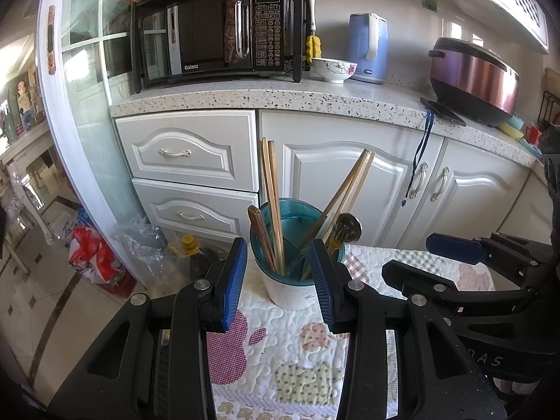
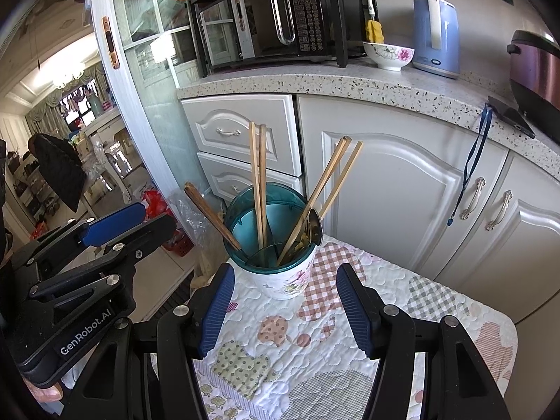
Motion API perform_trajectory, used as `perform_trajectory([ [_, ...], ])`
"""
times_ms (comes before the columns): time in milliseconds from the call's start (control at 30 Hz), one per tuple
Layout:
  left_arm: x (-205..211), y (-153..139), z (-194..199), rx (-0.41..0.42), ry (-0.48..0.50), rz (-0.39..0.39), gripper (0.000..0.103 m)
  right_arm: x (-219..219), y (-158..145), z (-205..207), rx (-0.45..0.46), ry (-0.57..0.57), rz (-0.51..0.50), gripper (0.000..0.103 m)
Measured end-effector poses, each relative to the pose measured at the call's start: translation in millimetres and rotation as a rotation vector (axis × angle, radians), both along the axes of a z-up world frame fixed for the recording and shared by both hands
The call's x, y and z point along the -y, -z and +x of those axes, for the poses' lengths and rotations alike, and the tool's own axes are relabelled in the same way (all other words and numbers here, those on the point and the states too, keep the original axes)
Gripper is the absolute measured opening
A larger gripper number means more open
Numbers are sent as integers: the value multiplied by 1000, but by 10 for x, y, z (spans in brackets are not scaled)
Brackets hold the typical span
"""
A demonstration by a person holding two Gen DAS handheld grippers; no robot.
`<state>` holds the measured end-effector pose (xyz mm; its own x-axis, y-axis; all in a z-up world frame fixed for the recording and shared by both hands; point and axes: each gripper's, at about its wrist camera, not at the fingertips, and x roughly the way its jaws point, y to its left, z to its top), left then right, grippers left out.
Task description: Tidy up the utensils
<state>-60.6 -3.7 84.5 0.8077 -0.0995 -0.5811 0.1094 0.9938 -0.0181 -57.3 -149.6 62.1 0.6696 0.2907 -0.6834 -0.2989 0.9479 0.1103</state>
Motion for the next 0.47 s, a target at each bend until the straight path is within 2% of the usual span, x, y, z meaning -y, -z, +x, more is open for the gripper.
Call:
perform_trajectory([
  [467, 33, 56, 49, 3, 19, 9, 36, 53, 88, 37, -21, 1, 5, 59],
])
